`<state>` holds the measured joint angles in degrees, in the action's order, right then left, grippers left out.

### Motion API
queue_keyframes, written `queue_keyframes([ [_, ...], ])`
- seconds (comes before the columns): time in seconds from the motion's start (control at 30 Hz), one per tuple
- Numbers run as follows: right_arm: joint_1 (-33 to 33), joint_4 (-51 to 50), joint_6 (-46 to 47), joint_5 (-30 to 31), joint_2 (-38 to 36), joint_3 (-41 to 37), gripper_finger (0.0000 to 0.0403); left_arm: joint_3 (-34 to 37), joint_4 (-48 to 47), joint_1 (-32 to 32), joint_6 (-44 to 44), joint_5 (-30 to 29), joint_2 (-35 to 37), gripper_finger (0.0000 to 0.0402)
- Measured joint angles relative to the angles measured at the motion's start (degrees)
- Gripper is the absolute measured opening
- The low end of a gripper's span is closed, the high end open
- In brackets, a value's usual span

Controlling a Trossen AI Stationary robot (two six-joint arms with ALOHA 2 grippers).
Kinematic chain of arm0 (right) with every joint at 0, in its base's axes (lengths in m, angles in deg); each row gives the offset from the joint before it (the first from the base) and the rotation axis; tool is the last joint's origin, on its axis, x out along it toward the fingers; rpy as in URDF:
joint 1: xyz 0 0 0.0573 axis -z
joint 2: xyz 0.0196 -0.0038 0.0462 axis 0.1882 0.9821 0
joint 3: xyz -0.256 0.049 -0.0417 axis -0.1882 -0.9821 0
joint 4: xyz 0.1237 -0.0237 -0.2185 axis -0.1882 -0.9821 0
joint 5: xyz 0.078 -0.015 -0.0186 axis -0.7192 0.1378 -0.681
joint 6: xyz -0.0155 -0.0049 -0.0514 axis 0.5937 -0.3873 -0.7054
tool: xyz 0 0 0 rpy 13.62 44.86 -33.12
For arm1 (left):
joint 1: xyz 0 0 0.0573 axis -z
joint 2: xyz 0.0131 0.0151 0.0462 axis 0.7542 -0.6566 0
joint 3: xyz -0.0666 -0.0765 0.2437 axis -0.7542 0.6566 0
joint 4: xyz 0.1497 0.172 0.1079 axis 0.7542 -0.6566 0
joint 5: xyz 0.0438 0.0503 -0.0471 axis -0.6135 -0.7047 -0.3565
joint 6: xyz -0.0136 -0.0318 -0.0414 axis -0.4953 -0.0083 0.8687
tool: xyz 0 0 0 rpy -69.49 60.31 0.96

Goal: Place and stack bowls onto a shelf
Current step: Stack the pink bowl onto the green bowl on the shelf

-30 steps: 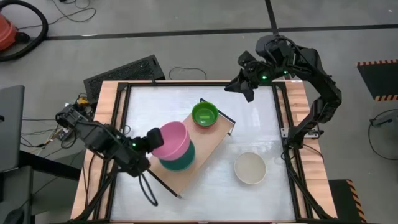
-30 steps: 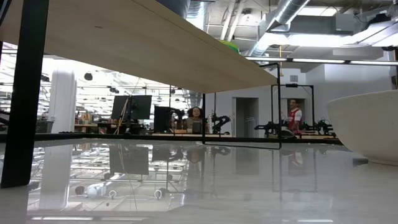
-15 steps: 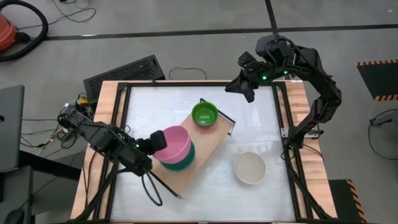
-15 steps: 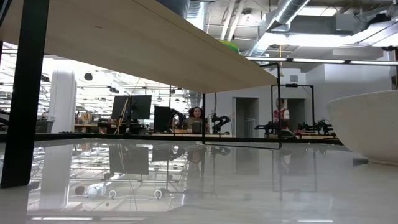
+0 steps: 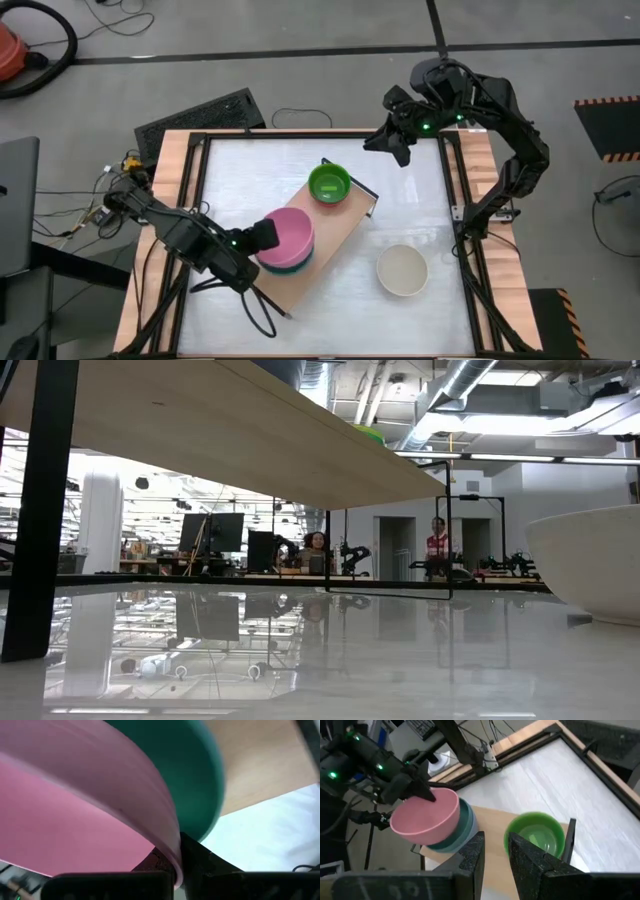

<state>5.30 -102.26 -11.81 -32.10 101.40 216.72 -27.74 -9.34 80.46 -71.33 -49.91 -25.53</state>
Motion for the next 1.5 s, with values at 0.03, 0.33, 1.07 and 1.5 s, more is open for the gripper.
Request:
queue_keyframes([
  [0.03, 0.00, -0.52, 0.00, 0.00, -0.01, 0.00, 0.0113, 0.00, 0.00, 0.00, -0.04, 1.07, 0.00, 0.0000],
  [0.33, 0.00, -3.46, -0.28, -0.02, -0.01, -0.01, 0.0113, 0.00, 0.00, -0.31, 0.27, 4.08, 0.00, 0.0000],
  [1.07, -0.63, -3.40, -0.46, -0.07, 0.03, 0.00, 0.0113, -0.12, -0.03, -0.39, 8.94, -14.88, 1.24, 0.0150],
  [1.5, -4.15, -3.78, -4.41, -0.07, 1.58, -0.05, 0.0113, -2.47, 3.98, 0.29, 46.88, -14.56, 5.94, 0.0090],
])
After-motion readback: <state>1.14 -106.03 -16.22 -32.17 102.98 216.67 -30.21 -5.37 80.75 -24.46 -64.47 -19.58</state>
